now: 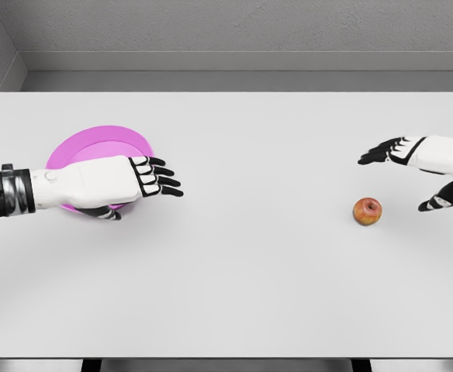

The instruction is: Put the apple on the plate with both arms

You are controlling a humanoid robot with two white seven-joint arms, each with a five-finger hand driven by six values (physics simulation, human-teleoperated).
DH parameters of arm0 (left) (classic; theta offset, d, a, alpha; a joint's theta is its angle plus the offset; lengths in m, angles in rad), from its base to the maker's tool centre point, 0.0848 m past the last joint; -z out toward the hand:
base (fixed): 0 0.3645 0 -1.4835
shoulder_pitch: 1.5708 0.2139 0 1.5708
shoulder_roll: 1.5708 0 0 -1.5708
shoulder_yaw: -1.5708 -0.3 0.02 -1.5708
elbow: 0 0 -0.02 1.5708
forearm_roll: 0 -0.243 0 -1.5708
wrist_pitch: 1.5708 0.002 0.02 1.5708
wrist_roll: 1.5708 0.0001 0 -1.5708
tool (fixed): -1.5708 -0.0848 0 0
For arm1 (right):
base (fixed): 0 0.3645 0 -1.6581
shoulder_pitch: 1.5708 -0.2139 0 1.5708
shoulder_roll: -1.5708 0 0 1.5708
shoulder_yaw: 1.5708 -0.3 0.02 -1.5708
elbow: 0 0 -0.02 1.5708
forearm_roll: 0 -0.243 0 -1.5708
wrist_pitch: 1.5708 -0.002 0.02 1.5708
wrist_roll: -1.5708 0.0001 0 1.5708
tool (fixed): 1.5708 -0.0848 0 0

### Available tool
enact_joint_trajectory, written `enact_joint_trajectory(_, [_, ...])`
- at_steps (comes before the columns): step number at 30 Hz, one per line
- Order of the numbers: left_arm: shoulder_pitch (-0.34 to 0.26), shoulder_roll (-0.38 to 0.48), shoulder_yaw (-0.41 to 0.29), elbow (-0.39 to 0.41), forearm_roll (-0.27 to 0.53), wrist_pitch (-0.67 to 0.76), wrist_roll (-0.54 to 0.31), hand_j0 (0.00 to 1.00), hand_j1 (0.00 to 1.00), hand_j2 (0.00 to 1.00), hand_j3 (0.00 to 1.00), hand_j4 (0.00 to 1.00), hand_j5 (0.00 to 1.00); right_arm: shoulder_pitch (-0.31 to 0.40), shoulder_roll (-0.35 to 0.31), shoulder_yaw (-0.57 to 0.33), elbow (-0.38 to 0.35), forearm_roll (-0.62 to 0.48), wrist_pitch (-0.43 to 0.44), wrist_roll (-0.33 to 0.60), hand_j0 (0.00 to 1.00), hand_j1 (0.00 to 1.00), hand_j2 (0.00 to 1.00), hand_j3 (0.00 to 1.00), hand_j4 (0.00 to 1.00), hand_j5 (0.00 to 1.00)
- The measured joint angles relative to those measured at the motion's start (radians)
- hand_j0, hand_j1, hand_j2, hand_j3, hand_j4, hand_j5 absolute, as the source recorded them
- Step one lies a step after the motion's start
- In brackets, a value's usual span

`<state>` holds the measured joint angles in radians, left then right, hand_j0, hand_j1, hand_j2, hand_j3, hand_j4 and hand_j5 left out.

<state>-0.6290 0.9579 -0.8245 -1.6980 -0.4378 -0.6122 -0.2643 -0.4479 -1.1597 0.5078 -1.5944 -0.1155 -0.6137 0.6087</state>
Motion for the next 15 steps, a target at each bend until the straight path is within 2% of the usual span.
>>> enact_joint_trajectory(3, [0.0, 0.0, 0.0, 0.0, -0.001, 0.0, 0.0, 1.0, 1.0, 1.0, 1.0, 1.0, 1.0, -0.002, 0.0, 0.045, 0.013, -0.03, 0.0, 0.002, 1.0, 1.0, 1.0, 1.0, 1.0, 1.0])
enact_joint_trajectory(9, [-0.001, 0.0, 0.0, 0.001, -0.001, 0.0, 0.0, 1.0, 1.0, 1.0, 1.0, 1.0, 1.0, -0.011, 0.019, 0.12, 0.089, -0.042, 0.0, 0.002, 1.0, 1.0, 1.0, 1.0, 1.0, 1.0])
enact_joint_trajectory(15, [0.006, 0.0, 0.01, 0.001, -0.001, 0.0, 0.0, 1.0, 1.0, 1.0, 1.0, 1.0, 1.0, -0.031, 0.079, 0.145, 0.143, -0.003, 0.0, 0.002, 1.0, 1.0, 1.0, 1.0, 1.0, 1.0])
